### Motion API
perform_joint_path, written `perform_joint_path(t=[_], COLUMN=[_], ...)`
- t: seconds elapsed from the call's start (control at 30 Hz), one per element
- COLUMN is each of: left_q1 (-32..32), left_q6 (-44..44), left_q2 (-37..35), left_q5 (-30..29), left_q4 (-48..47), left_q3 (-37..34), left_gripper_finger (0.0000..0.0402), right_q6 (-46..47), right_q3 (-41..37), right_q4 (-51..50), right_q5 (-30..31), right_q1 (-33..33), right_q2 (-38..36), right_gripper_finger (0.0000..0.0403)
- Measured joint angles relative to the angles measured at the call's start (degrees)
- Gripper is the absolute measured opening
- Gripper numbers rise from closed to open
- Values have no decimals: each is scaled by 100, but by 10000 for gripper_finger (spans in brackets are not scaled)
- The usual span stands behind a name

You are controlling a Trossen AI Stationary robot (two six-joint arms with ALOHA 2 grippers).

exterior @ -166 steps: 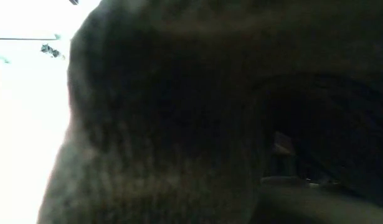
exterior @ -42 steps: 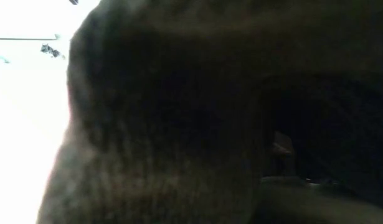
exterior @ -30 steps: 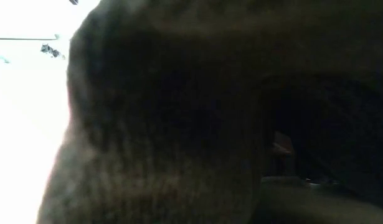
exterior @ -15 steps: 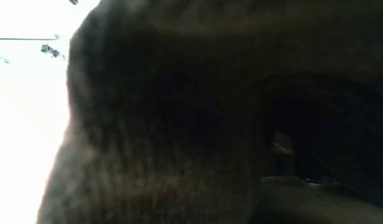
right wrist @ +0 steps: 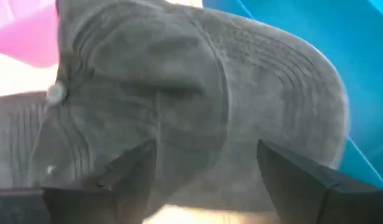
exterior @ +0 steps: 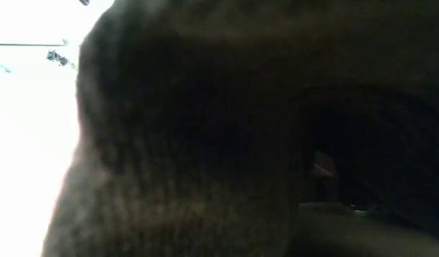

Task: Pick & Place hat
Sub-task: Put the middle gray cap into the blue bin

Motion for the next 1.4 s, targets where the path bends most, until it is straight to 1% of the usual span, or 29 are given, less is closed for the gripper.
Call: perform_joint_path(t=[0.13,0.23,0.3,0.37,0.47,0.53,0.63,0.67,0.7,0.8,0.9,0.97,1.1,1.23,1.33,1.4], left_q1=[0,-1,-2,-1,-2,-1,-1,-2,-2,0,-2,-1,-2,-2,-2,-2], left_q6=[0,0,0,-1,0,-1,0,0,0,0,0,-1,-2,-1,0,0], left_q2=[0,0,0,0,0,0,1,0,2,0,0,0,0,0,0,0], left_q5=[1,2,1,0,1,0,1,0,2,1,1,0,2,1,2,0], left_q4=[-3,-1,1,-2,0,0,0,0,0,0,2,-2,0,2,0,0], left_q3=[0,-1,-1,-2,-2,-1,-2,0,0,-2,-1,-1,-2,-1,-2,-2], left_gripper_finger=[30,30,30,30,30,30,30,30,30,30,30,30,30,30,30,30], right_q6=[-41,-100,-46,18,25,-23,-139,-197,-254,-253,-120,-9,-16,46,106,33], right_q3=[0,2,2,2,2,2,2,2,2,9,152,303,696,1156,1498,1611], right_q4=[253,305,299,297,277,250,215,211,200,172,-143,-353,-616,-906,-1187,-1187], right_q5=[1,26,46,53,58,22,-7,-30,-48,-123,-272,-367,-364,-366,-684,-871], right_q1=[-24,-24,-24,-24,-28,-35,-71,-87,-91,-94,-91,-69,-41,-194,-380,-477], right_q2=[254,331,334,334,334,334,336,332,322,295,166,52,-194,-315,-313,-274], right_gripper_finger=[290,282,270,248,188,132,38,21,16,21,9,8,7,4,6,7])
